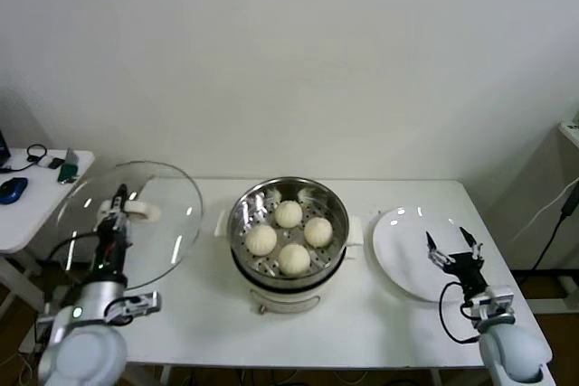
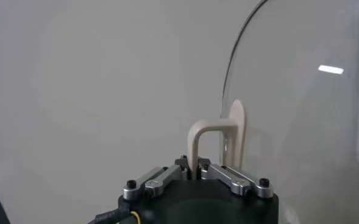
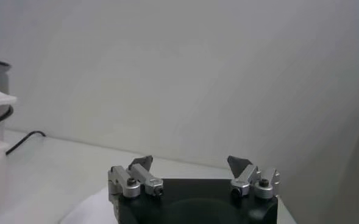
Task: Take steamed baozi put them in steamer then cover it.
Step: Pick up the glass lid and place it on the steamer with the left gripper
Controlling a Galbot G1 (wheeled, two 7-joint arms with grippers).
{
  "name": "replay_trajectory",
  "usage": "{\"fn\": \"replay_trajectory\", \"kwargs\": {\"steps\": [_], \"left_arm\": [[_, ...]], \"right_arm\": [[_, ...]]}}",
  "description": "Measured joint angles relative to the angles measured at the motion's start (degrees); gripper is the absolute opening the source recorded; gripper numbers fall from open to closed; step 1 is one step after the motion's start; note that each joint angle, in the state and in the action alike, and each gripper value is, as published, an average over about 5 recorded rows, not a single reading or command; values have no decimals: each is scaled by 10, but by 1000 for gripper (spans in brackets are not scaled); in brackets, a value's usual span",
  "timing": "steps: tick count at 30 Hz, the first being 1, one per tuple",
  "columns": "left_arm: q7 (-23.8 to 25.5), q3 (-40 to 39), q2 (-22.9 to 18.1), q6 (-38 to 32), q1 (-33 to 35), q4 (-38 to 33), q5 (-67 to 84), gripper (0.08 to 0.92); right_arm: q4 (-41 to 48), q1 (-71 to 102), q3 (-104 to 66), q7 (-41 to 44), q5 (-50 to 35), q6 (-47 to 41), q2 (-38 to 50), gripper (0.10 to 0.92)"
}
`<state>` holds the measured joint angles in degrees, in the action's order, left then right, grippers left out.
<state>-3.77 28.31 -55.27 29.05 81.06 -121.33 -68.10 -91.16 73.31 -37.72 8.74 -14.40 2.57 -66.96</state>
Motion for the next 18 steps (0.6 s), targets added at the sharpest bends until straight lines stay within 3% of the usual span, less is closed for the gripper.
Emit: {"fn": "replay_trajectory", "kwargs": {"steps": [8,18], "left_arm": [[81,-146,9,79,-137,-2,-17,154],[178,-273,-59,127,-252,41,-72,154]], "right_arm": [[9,-12,12,-2,18,1,-12,823],[10,-8,10,-2,36,5,-15,823]]}}
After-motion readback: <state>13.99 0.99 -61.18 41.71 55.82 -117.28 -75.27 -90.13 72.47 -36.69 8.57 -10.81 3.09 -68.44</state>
